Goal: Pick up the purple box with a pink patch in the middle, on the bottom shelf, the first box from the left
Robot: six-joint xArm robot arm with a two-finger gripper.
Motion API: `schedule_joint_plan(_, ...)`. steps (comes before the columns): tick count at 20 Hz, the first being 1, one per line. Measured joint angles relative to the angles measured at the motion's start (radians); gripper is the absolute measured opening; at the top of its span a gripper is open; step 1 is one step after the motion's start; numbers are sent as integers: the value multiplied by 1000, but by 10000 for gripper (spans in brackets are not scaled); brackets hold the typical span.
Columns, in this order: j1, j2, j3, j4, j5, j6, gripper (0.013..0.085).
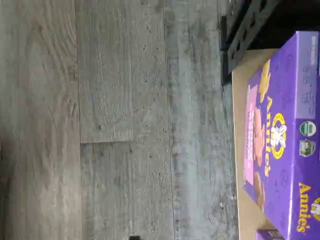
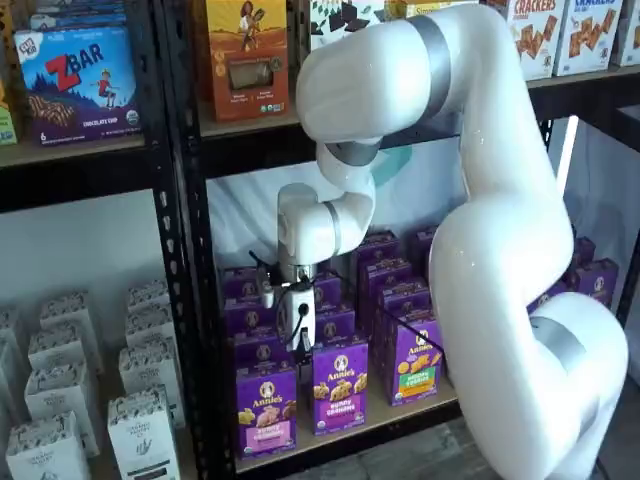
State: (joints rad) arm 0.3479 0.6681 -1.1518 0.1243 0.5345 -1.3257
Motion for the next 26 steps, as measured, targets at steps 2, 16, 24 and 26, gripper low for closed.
schedule_joint_plan(2,1,18,-11,-24,-26,22,850)
schedule_joint_plan(16,14,157,-156,55,-72,-37,850)
schedule_joint_plan(24,17,232,-247,9,-58,8,850)
schedule_joint_plan(26,15,250,-267,-14,-53,27,850)
